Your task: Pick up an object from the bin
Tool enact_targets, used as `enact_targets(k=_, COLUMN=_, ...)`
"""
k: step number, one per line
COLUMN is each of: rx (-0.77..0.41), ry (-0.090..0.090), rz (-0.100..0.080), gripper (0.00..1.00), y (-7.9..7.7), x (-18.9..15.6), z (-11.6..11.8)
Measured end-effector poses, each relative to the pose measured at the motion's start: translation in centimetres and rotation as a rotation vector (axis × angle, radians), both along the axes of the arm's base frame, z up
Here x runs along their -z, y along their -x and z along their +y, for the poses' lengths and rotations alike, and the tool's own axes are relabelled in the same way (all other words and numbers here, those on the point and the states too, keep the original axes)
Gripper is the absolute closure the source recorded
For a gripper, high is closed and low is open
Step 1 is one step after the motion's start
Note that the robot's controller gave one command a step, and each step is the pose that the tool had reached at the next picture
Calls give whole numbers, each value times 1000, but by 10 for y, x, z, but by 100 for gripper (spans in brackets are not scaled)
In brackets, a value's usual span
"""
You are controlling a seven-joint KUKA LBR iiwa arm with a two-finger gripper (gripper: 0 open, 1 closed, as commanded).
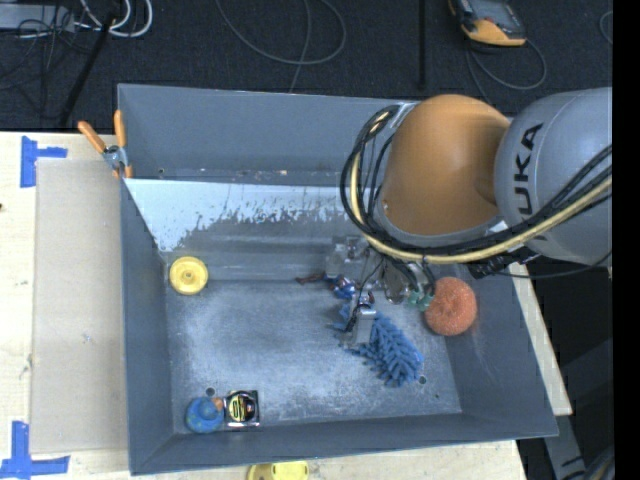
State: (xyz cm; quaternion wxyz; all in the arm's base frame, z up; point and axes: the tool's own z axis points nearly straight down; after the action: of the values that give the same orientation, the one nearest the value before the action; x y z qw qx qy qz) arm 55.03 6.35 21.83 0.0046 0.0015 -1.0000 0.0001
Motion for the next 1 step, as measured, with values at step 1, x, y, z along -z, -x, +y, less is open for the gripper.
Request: enact_targets(k=1, rx=2, ry=-1, rz=-8, gripper=0, y=-1, x=-5, z=0)
